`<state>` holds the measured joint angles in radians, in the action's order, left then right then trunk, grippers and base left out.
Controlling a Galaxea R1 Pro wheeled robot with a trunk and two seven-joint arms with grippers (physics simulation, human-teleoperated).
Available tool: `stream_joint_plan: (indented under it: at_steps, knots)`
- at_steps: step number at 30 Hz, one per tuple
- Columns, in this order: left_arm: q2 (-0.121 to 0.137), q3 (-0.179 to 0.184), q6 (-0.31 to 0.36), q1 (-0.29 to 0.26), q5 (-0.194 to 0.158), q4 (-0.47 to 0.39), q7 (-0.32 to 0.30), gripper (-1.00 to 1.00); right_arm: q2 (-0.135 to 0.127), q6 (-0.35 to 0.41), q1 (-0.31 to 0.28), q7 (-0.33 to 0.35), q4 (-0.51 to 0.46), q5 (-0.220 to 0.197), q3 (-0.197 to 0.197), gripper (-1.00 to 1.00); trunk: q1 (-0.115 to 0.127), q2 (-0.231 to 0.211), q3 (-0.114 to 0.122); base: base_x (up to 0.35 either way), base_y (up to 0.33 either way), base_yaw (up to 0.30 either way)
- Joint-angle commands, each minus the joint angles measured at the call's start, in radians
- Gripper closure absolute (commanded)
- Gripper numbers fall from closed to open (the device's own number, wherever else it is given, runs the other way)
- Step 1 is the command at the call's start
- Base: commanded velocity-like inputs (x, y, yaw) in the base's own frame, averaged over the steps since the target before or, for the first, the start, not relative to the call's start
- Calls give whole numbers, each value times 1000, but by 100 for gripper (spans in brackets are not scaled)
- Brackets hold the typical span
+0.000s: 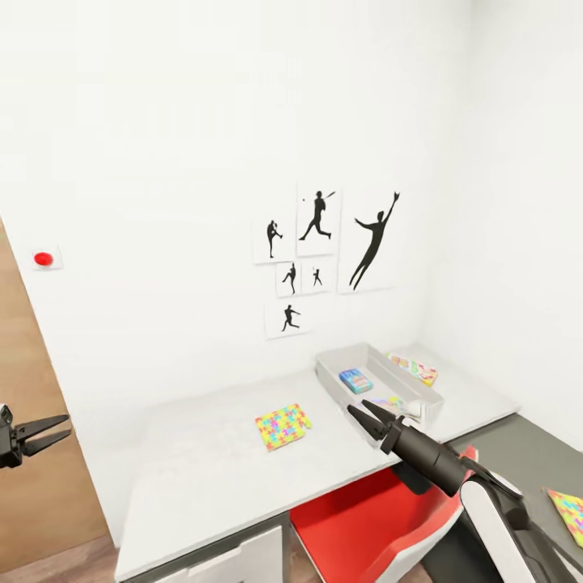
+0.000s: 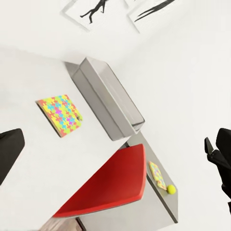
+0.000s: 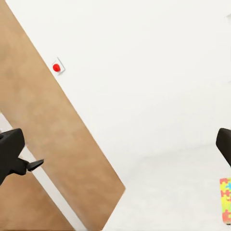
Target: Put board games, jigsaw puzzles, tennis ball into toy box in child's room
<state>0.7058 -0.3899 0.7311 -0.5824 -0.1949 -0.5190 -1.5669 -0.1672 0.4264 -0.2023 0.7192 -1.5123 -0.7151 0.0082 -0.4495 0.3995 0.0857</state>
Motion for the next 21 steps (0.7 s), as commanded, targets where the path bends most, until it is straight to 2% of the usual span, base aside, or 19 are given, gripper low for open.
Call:
stream_joint_plan:
  at_steps: [1,7,15,21]
  knots:
    - [0,-1,10,-1,1,1,-4,-100,-1,8,0,-1,0,-10,1,-100,-1,0,0,84,113,263]
    - [0,-1,10,-1,2,1,-4,-100,0,8,0,-1,0,-10,1,-100,-1,0,5,47,47,263]
    - [0,-1,10,-1,2,1,-4,-100,-1,6,0,0,0,-10,1,-100,-1,0,11,177,59,260]
    - [0,-1,10,-1,2,1,-4,-100,-1,5,0,-1,0,-10,1,-100,-1,0,13,97,13,159]
